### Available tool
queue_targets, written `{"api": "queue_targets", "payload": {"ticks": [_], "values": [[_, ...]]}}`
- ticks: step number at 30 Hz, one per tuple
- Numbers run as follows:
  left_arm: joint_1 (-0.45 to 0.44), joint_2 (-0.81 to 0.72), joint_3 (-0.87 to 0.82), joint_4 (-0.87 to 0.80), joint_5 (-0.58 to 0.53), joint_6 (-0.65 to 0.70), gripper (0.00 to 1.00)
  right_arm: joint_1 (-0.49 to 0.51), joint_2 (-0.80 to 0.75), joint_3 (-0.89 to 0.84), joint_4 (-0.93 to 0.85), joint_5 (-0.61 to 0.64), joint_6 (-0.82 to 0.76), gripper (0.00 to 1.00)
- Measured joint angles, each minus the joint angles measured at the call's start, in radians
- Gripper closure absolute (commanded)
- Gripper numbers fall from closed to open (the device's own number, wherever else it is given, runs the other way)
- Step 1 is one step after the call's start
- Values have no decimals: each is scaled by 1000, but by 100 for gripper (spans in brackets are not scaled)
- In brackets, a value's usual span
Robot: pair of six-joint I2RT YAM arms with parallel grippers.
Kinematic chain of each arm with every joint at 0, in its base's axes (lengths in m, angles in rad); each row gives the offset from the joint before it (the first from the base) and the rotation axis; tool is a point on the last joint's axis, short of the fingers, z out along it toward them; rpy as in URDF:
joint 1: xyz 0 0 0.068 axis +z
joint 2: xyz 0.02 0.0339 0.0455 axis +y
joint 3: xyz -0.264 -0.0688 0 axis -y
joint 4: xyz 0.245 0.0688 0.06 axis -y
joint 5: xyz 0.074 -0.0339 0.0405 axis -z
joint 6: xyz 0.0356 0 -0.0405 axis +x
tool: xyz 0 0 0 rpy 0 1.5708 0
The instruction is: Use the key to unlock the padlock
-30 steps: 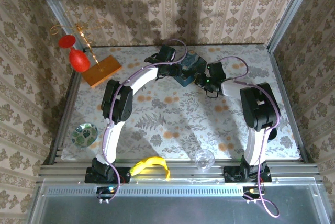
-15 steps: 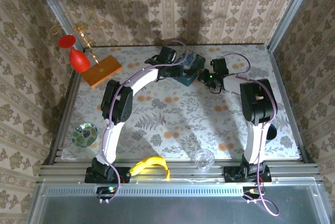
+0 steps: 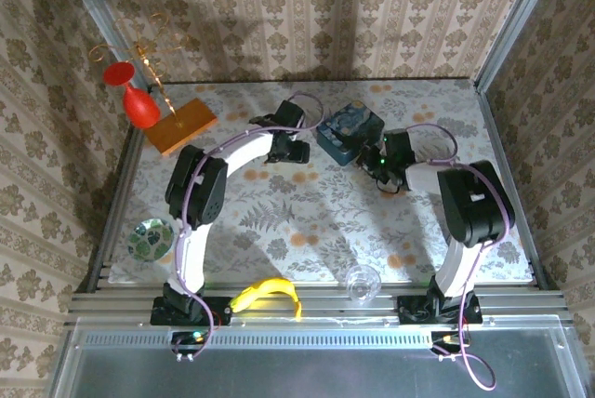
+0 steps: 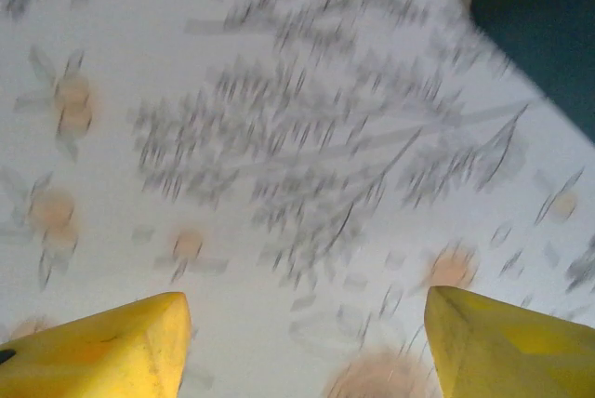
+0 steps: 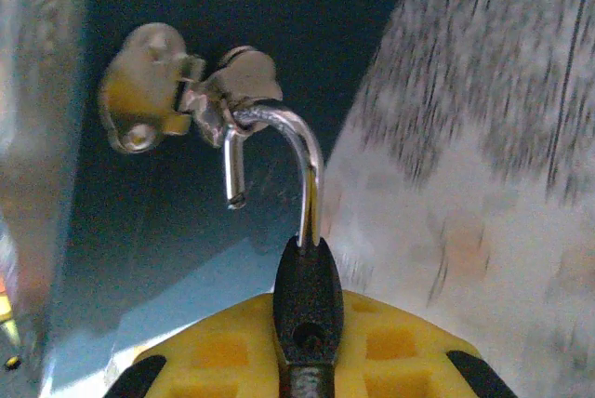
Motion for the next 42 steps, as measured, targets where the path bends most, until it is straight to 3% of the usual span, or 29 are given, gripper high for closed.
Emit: {"api": "queue_targets", "payload": {"ticks": [6, 13, 18, 29, 33, 42], "values": [[0, -170, -124, -4, -17, -12, 31, 91, -155, -127, 2, 51, 27, 100], [0, -238, -177, 45, -13, -44, 29, 81, -141, -160, 6, 110, 34, 100], [-13, -238, -176, 59, -25, -68, 0, 85, -99, -159, 26, 121, 44, 100], [-156, 34, 253, 68, -101, -32, 0, 91, -109, -173, 31, 143, 60, 100], [-157, 126, 262, 42, -82, -32, 1, 73, -123, -196, 60, 138, 66, 100], [-158, 119, 250, 50, -84, -6, 5, -22, -147, -224, 123, 32, 62, 100]]}}
